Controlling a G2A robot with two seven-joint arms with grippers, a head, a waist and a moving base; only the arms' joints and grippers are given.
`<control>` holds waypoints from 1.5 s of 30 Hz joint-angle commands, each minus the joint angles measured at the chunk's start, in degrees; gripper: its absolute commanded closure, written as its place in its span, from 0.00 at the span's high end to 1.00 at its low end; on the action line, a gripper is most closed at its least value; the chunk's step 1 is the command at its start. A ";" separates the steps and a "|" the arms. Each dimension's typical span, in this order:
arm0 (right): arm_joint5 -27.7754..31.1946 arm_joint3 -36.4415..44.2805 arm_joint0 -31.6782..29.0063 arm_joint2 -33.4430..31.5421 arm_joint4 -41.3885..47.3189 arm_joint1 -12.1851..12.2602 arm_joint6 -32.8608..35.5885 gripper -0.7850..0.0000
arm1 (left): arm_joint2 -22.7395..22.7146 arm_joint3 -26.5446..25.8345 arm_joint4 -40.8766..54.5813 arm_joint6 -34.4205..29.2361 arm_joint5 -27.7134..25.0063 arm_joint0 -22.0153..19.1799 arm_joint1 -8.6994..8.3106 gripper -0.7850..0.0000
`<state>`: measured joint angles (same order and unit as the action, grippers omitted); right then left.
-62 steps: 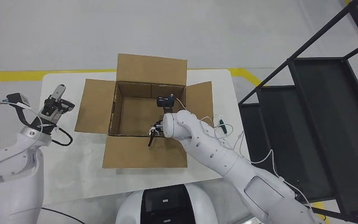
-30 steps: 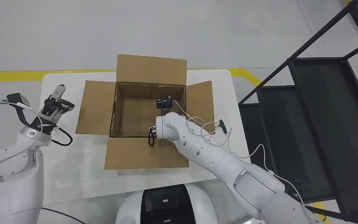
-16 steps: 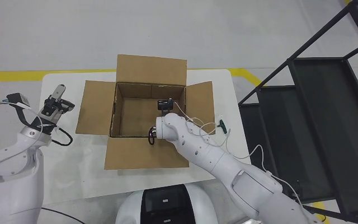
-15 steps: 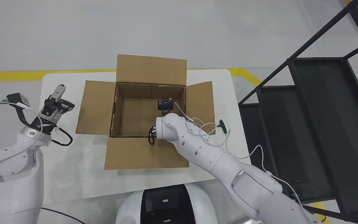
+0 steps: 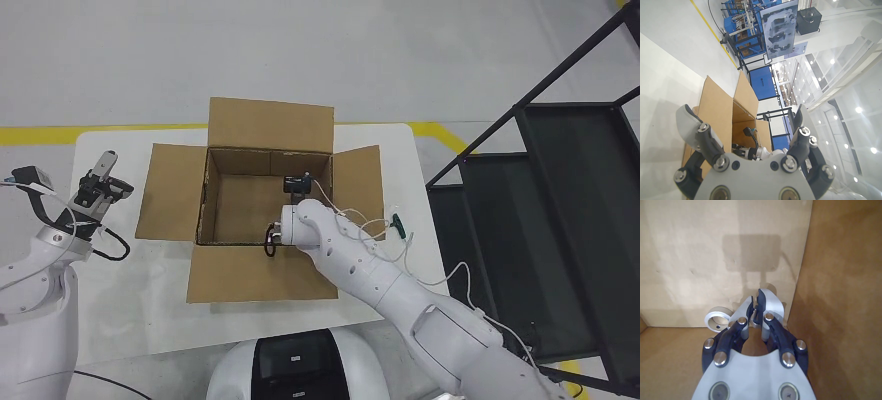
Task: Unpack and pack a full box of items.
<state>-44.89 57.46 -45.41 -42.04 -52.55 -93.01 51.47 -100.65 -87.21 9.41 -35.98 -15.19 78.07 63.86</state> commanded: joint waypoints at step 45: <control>25.78 46.11 -32.29 -24.83 28.02 3.72 -25.53 0.00 | 0.00 0.00 0.00 0.00 0.00 0.00 0.00 1.00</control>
<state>-18.83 103.65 -77.80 -66.92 -24.32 -89.29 25.87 -100.65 -87.21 9.41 -35.98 -15.19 78.07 63.86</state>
